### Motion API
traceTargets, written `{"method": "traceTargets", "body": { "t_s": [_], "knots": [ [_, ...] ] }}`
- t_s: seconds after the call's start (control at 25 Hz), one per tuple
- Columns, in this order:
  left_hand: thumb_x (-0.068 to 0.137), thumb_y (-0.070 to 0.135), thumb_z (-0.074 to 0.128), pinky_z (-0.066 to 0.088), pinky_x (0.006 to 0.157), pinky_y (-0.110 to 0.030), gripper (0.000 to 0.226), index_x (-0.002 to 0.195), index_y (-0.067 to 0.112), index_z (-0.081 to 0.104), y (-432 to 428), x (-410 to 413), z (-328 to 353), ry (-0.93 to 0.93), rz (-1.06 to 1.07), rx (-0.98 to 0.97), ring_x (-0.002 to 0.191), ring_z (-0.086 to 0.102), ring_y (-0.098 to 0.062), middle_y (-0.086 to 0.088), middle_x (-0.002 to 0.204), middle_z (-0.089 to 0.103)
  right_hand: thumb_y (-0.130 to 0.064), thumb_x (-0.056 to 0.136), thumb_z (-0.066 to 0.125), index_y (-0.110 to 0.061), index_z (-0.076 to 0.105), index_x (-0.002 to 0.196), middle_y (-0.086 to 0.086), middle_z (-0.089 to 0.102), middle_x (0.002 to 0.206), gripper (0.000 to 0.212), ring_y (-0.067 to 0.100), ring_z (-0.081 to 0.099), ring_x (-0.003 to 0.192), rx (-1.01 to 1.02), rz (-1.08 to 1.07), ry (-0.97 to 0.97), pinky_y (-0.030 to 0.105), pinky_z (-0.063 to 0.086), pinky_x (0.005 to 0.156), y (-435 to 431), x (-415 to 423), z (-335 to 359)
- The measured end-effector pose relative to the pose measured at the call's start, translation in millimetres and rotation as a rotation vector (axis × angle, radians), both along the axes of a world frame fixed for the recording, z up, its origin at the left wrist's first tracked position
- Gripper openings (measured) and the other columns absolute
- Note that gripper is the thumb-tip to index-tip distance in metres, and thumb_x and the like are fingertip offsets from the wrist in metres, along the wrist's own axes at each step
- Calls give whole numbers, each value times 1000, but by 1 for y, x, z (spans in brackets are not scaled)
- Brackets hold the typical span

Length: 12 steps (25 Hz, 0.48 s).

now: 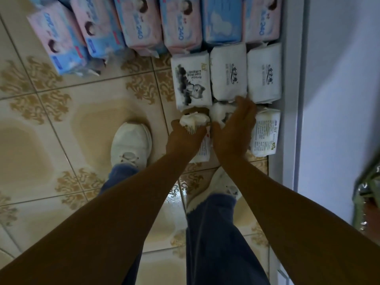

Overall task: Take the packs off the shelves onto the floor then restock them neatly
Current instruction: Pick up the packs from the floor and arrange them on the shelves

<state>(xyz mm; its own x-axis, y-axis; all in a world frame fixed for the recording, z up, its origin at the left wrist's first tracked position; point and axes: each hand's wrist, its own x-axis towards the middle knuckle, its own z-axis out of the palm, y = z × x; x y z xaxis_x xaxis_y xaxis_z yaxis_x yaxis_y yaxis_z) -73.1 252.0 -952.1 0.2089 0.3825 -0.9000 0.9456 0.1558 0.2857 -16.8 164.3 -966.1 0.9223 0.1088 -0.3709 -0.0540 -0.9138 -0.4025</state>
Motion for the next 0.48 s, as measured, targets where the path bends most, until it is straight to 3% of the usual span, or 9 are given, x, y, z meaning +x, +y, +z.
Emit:
{"method": "traceTargets", "body": {
  "t_s": [0.12,0.2,0.36,0.48],
  "knots": [
    [86,41,67,47,87,-35,64,134,12,36,10,-6,17,-9,-51,-18,112,59,-27,-9,126,57,-1,72,71,-8,39,135,16,35,137,71,33,43,121,30,-249,67,47,47,93,11,6,20],
    [86,39,68,48,89,-36,65,134,10,35,14,-7,31,-16,-88,-20,114,58,-28,-10,129,56,-3,74,72,-11,35,138,15,36,137,74,33,42,122,-29,-230,181,44,44,94,10,9,34],
    [87,38,67,45,85,-34,68,136,8,33,22,-5,39,-1,-128,-21,116,56,-30,-13,130,54,-21,73,80,-13,29,143,15,39,139,87,34,44,126,-47,-204,402,47,42,101,-3,2,36],
    [86,42,67,45,89,-37,71,137,7,31,23,-10,21,24,-210,-5,117,55,-32,-15,132,53,-38,66,84,-15,22,148,13,38,147,105,34,42,131,60,-384,485,53,39,104,-5,-10,18]
  ]
}}
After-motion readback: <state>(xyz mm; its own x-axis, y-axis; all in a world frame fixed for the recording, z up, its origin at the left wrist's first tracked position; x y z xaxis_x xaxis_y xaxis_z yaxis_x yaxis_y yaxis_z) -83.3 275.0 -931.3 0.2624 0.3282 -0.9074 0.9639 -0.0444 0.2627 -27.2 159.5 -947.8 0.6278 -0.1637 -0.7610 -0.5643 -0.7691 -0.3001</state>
